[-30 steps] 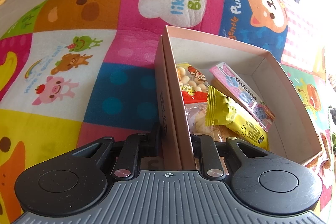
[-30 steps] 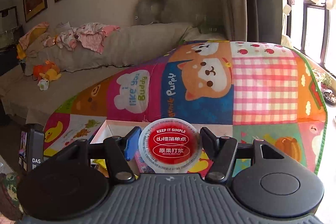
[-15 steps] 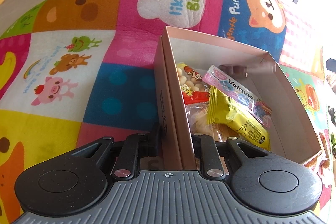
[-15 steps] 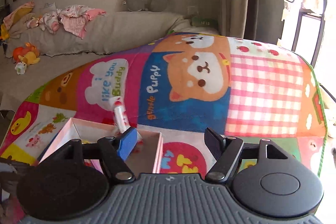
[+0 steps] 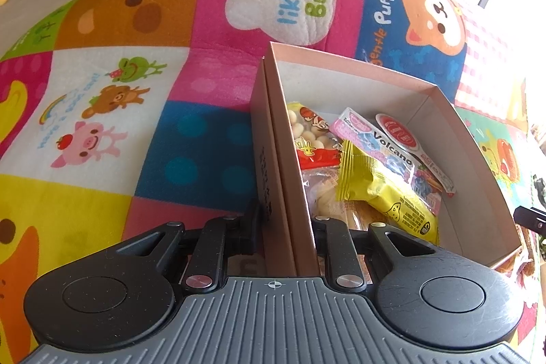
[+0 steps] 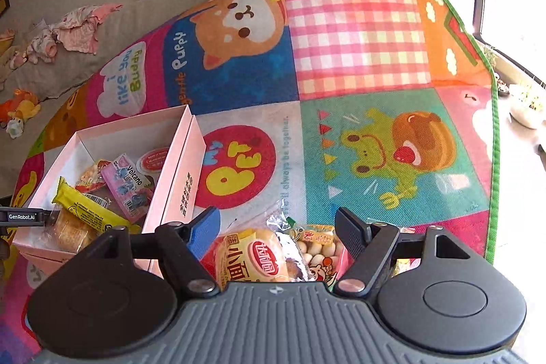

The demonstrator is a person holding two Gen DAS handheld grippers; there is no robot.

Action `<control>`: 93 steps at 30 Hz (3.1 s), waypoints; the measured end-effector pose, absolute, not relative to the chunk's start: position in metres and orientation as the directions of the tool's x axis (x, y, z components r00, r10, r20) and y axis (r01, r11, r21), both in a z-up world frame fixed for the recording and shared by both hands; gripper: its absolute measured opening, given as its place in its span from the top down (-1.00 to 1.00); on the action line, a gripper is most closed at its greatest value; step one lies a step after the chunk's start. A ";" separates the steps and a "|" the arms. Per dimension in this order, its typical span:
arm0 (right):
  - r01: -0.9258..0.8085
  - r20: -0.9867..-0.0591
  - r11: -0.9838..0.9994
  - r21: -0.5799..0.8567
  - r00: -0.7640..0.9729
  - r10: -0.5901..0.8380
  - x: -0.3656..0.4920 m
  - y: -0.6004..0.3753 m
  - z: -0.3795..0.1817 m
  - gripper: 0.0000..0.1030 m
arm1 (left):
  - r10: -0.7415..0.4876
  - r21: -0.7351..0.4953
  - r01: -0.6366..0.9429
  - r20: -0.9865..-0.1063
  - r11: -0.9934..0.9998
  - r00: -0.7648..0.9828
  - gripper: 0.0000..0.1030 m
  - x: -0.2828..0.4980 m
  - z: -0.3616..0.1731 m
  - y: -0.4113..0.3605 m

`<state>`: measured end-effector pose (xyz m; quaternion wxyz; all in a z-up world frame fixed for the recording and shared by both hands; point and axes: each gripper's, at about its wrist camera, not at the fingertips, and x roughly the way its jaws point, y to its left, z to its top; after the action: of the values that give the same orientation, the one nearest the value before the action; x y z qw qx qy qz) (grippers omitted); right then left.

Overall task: Organize objects
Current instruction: 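Grasp the wrapped yellow bread bun with the right gripper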

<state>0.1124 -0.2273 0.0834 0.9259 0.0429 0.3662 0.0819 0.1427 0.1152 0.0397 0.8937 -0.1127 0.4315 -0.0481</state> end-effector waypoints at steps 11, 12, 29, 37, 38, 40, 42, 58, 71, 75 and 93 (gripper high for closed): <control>-0.111 -0.678 0.975 0.195 0.703 0.216 0.054 -0.217 0.061 -0.03 | -0.170 -0.224 -0.014 -0.774 0.974 0.610 0.60 0.145 0.041 0.113; -0.111 -0.677 0.975 0.192 0.704 0.214 0.046 -0.216 0.060 -0.03 | -0.171 -0.225 -0.012 -0.773 0.974 0.610 0.60 0.145 0.041 0.113; -0.186 -0.693 0.974 0.125 0.686 0.220 -0.005 -0.199 0.058 -0.48 | -0.167 -0.220 -0.014 -0.776 0.975 0.609 0.60 0.143 0.041 0.111; -0.190 -0.689 0.979 0.080 0.699 0.192 -0.006 -0.195 0.055 -0.55 | -0.169 -0.222 -0.011 -0.775 0.975 0.609 0.59 0.143 0.041 0.113; -0.186 -0.683 0.980 0.078 0.706 0.188 -0.007 -0.196 0.057 -0.59 | -0.171 -0.223 -0.010 -0.774 0.975 0.609 0.59 0.143 0.041 0.112; -0.176 -0.672 0.981 0.078 0.718 0.182 -0.008 -0.198 0.060 -0.60 | -0.170 -0.223 -0.011 -0.774 0.975 0.609 0.59 0.143 0.041 0.112; -0.164 -0.662 0.983 0.083 0.728 0.177 -0.008 -0.201 0.063 -0.60 | -0.169 -0.222 -0.011 -0.775 0.975 0.609 0.59 0.143 0.041 0.112; -0.106 -0.682 0.989 0.104 0.717 0.148 0.002 -0.209 0.049 -0.70 | -0.169 -0.221 -0.011 -0.774 0.975 0.611 0.59 0.143 0.042 0.112; -0.239 -0.674 0.971 0.020 0.714 0.189 -0.023 -0.203 0.050 -0.72 | -0.164 -0.219 -0.016 -0.775 0.976 0.610 0.60 0.143 0.042 0.112; -0.294 -0.674 0.954 -0.054 0.715 0.182 -0.031 -0.199 0.054 -0.72 | -0.166 -0.220 -0.014 -0.775 0.975 0.609 0.60 0.143 0.042 0.112; -0.266 -0.725 0.963 -0.036 0.671 0.158 0.006 -0.182 0.049 -0.59 | -0.161 -0.213 -0.011 -0.772 0.977 0.615 0.59 0.142 0.042 0.111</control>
<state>0.0064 -0.1819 0.0487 0.9113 -0.0696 0.3888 0.1161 0.1417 0.1106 0.0420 0.8933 -0.0985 0.4366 -0.0421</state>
